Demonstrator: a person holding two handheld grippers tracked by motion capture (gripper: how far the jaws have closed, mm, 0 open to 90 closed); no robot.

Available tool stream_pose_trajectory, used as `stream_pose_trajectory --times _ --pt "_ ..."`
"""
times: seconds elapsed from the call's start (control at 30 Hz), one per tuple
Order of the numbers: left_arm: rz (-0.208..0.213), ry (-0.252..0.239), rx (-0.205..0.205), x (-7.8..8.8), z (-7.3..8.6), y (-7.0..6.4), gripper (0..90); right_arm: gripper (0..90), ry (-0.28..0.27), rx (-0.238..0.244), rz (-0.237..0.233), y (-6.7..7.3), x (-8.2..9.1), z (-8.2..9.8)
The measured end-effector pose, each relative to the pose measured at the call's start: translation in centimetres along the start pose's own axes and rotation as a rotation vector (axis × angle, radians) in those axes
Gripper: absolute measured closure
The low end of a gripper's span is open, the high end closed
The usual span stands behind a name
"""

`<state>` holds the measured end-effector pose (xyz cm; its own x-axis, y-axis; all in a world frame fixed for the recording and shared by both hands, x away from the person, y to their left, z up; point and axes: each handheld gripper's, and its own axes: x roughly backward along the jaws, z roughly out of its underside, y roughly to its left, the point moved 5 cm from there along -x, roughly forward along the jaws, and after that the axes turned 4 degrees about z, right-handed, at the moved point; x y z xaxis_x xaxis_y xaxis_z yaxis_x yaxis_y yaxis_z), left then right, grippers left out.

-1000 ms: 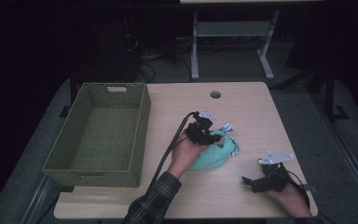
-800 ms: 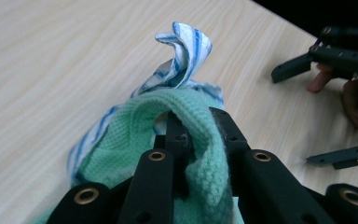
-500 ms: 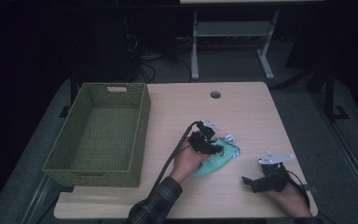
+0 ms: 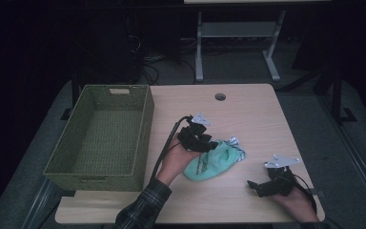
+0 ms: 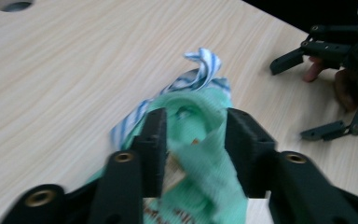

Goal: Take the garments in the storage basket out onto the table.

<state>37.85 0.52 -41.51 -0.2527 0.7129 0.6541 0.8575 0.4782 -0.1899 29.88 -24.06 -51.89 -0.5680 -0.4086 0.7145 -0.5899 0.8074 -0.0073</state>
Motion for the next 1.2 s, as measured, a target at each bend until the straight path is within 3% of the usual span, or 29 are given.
stream_pose_trajectory --times 0.17,0.23,0.33,0.57,0.77,1.0,1.2 --pt "-0.058 -0.018 0.019 1.4 0.6 1.1 83.8 0.0 0.000 0.000 0.000 0.0 0.0 0.0" --pt "-0.095 -0.005 0.047 1.5 1.0 1.7 89.4 0.0 0.000 0.000 0.000 0.0 0.0 0.0" --pt "-0.158 0.034 0.052 1.1 1.8 2.6 89.5 0.0 0.000 0.000 0.000 0.0 0.0 0.0" --pt "-0.219 0.075 0.092 -0.2 3.4 4.7 89.4 0.0 0.002 0.001 0.000 0.0 0.0 0.0" --pt "-0.205 0.118 0.121 -1.5 4.7 5.4 89.4 0.0 0.002 0.001 0.000 0.0 0.0 0.0" --pt "-0.178 0.197 0.115 -2.5 6.3 5.4 89.4 0.0 0.000 0.001 0.000 0.0 0.0 0.0" --pt "-0.164 0.215 0.125 -2.6 7.2 5.5 89.5 0.0 0.000 0.001 0.000 0.0 0.0 0.0"
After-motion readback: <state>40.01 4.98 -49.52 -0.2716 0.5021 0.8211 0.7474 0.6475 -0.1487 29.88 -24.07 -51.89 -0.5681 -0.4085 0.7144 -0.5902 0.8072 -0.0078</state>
